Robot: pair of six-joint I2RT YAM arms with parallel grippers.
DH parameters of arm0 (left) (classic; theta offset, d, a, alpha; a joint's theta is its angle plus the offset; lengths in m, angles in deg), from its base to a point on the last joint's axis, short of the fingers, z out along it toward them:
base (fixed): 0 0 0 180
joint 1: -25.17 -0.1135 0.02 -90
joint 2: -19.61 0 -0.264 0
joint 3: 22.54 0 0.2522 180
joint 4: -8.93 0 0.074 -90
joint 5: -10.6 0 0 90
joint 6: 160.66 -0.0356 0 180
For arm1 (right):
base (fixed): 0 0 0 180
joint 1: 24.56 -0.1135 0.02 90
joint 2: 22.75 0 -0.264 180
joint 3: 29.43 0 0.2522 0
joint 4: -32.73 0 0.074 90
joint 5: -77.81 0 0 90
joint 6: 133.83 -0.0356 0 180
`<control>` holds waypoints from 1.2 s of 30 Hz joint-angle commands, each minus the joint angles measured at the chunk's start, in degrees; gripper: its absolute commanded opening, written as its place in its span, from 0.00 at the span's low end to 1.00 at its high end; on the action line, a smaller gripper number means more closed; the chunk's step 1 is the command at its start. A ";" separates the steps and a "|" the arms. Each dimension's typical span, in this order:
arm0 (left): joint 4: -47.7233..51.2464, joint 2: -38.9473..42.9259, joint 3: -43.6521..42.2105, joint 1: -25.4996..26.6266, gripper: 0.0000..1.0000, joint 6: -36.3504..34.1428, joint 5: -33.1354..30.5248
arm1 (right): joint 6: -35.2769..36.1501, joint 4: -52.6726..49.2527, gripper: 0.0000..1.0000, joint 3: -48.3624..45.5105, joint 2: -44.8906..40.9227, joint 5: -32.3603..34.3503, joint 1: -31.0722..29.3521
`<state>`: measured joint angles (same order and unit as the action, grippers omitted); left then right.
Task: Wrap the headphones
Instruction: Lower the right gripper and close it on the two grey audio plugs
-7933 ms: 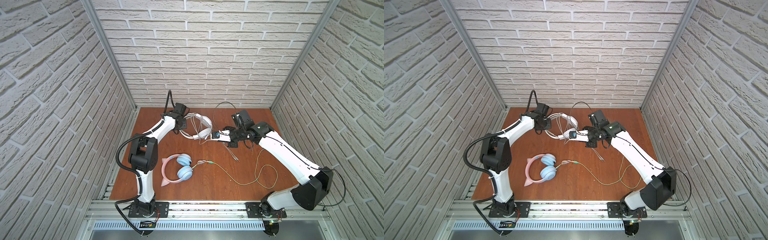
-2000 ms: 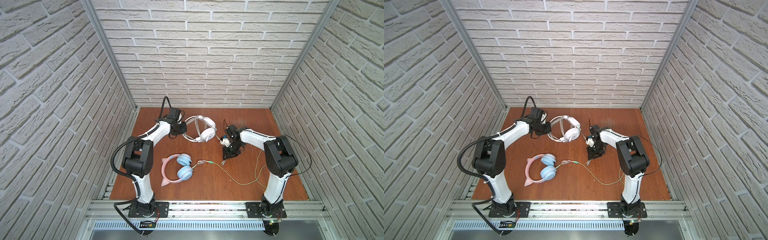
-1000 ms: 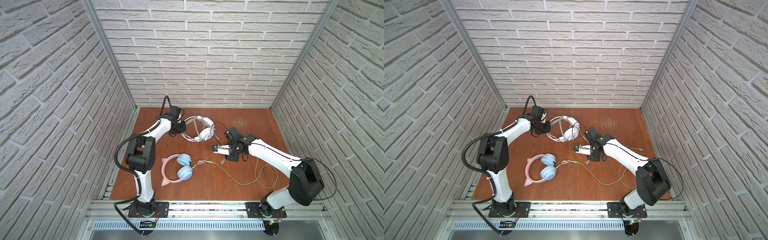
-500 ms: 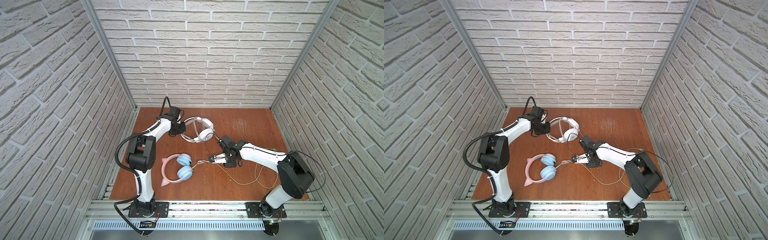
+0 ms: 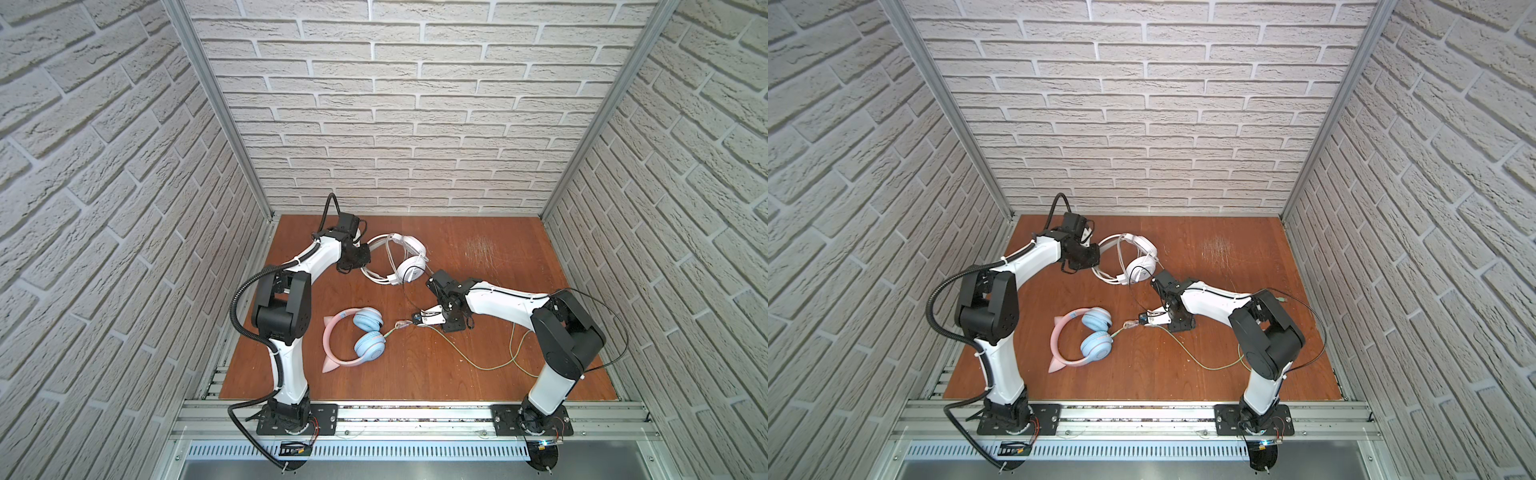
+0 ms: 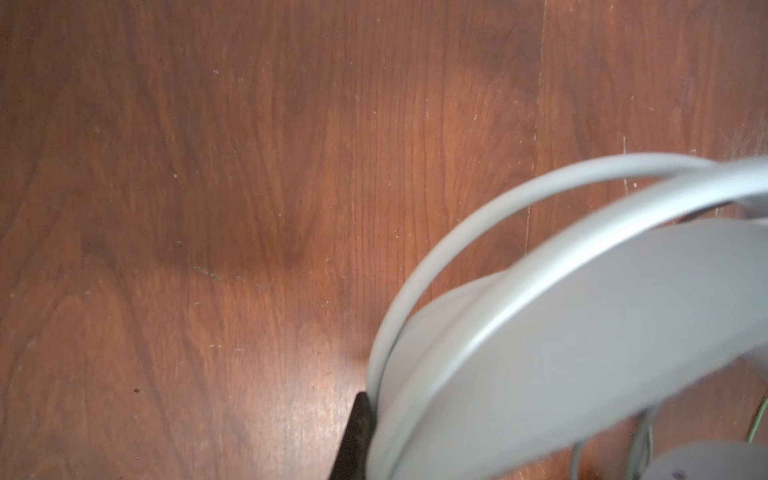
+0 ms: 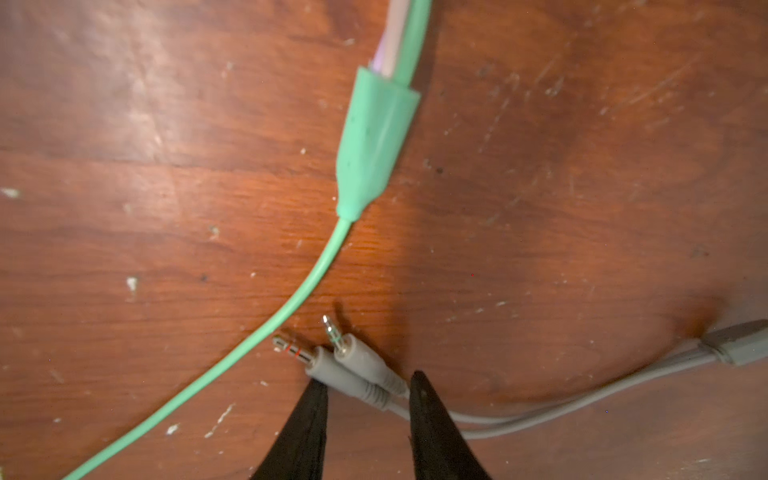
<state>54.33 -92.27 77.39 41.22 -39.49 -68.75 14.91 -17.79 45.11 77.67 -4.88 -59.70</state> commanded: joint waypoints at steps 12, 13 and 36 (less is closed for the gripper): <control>-4.00 0.04 -0.12 -0.31 0.00 0.73 3.10 | 1.17 -5.61 0.42 5.00 4.60 -2.67 -0.02; -3.87 0.18 -0.19 -0.32 0.00 0.60 3.01 | 1.16 -6.33 0.42 5.40 5.35 -2.80 0.04; -3.69 -0.33 0.14 -0.29 0.00 1.16 3.06 | 0.15 -9.74 0.43 7.60 3.17 -5.74 3.36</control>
<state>53.61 -92.44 77.19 41.22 -39.07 -67.96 15.13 -27.14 53.11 82.17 -10.49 -56.59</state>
